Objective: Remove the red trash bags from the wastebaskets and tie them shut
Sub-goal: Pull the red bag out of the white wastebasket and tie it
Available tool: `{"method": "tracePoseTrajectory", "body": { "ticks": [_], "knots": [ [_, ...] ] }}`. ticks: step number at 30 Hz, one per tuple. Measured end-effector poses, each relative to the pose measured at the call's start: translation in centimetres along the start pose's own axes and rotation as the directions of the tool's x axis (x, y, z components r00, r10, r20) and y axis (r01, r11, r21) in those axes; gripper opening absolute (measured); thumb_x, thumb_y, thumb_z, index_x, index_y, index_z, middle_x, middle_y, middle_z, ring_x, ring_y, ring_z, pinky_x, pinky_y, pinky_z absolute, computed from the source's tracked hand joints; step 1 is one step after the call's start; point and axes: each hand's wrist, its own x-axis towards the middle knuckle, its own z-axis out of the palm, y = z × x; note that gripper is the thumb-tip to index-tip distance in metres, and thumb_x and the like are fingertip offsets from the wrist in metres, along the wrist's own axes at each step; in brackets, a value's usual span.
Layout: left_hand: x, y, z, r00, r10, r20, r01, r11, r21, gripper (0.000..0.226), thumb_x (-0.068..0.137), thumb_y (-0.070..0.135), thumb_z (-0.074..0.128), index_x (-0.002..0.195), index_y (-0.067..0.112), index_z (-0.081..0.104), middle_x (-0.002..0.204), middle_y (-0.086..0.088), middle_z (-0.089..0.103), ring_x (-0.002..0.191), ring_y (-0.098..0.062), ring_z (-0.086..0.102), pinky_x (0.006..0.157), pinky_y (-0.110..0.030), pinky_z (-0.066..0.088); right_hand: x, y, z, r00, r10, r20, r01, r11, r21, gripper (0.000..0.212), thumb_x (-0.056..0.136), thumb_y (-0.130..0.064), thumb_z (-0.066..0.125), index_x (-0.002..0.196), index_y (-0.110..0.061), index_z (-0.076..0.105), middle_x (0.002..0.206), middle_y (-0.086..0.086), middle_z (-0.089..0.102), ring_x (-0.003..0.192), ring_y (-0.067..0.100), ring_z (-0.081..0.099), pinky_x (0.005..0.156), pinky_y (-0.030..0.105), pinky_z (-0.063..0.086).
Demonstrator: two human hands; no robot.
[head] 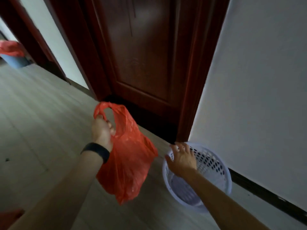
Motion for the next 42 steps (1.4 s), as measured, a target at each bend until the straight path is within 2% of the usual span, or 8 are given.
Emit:
{"method": "tracePoseTrajectory", "body": {
  "ticks": [6,11,14,17,24,29,35,42],
  "knots": [
    [2.3,-7.1,-4.5,0.992,-0.081,0.092,0.067,0.986,0.15,0.04,0.099,0.009,0.035,0.064,0.029,0.038,0.046,0.014,0.041,0.027,-0.003,0.038,0.032,-0.012,0.029,0.6,-3.7,5.6,0.928,-0.174,0.33,0.288,0.898,-0.334,0.061,0.092,-0.054,0.035,0.145,-0.028,0.045,0.155,0.0,0.04,0.153,0.026,0.008,0.119,0.06,-0.002],
    [3.1,-11.2,-7.9,0.976,-0.153,0.153,0.128,0.978,0.162,0.033,0.087,0.008,0.043,0.062,0.018,0.061,0.066,-0.013,0.054,0.054,-0.019,0.05,0.058,-0.029,0.042,-0.1,-5.3,5.7,0.973,-0.061,0.222,0.144,0.914,-0.378,0.045,0.092,-0.04,0.044,0.136,-0.03,0.052,0.137,-0.006,0.056,0.145,0.024,0.025,0.096,0.059,-0.035],
    [4.5,-11.5,-9.4,0.976,-0.153,0.158,0.115,0.967,0.227,0.026,0.085,0.017,0.05,0.071,0.017,0.072,0.076,-0.009,0.071,0.067,-0.022,0.063,0.068,-0.035,0.049,-0.5,-7.4,6.4,0.983,-0.129,0.132,0.144,0.984,-0.106,0.056,0.083,-0.052,0.052,0.132,-0.026,0.056,0.13,0.005,0.063,0.129,0.032,0.051,0.114,0.069,0.007],
    [4.7,-10.7,-10.0,0.951,-0.087,0.296,0.029,0.98,0.195,0.029,0.087,-0.001,0.052,0.083,0.018,0.073,0.073,0.004,0.075,0.064,-0.01,0.068,0.062,-0.024,0.054,-2.8,-11.0,7.1,0.945,-0.328,-0.015,0.323,0.921,0.218,0.061,0.071,-0.047,0.054,0.128,-0.023,0.059,0.115,0.006,0.068,0.1,0.036,0.066,0.084,0.05,0.053],
    [4.9,-9.8,-13.3,0.917,-0.046,0.396,-0.1,0.936,0.339,0.033,0.053,0.011,0.065,0.086,0.018,0.068,0.076,0.002,0.07,0.069,-0.01,0.064,0.068,-0.028,0.053,-7.9,-18.3,8.4,0.995,-0.097,-0.01,0.068,0.625,0.778,0.063,0.069,-0.049,0.06,0.123,-0.018,0.056,0.115,0.002,0.063,0.106,0.025,0.062,0.091,0.043,0.05],
    [4.3,-9.7,-13.5,0.938,-0.055,0.341,-0.061,0.945,0.322,0.027,0.051,0.012,0.069,0.077,0.017,0.062,0.067,0.003,0.065,0.065,-0.014,0.061,0.063,-0.029,0.05,-8.0,-21.6,8.4,0.978,-0.039,0.204,-0.093,0.799,0.595,0.097,0.056,-0.078,0.045,0.129,-0.017,0.061,0.129,0.006,0.062,0.124,0.027,0.054,0.109,0.04,0.038],
    [4.2,-8.1,-13.2,0.907,-0.031,0.421,-0.009,0.996,0.093,0.026,0.053,-0.004,0.07,0.058,0.018,0.056,0.063,-0.004,0.052,0.059,-0.017,0.053,0.052,-0.021,0.045,-6.0,-19.9,6.6,0.994,0.103,0.03,-0.084,0.574,0.814,0.012,0.096,-0.032,0.051,0.103,-0.032,0.061,0.083,-0.021,0.062,0.088,0.005,0.059,0.083,0.021,0.04],
    [4.4,-7.0,-13.9,0.972,0.013,0.236,0.006,0.997,-0.081,0.04,0.08,0.002,0.074,0.06,0.02,0.044,0.057,0.002,0.052,0.048,-0.006,0.052,0.039,-0.019,0.035,-1.8,-16.2,2.3,0.959,0.248,-0.134,0.041,0.347,0.937,0.023,0.102,-0.019,0.04,0.091,-0.02,0.061,0.097,-0.007,0.072,0.091,0.008,0.068,0.085,0.034,0.054]
  ]
}}
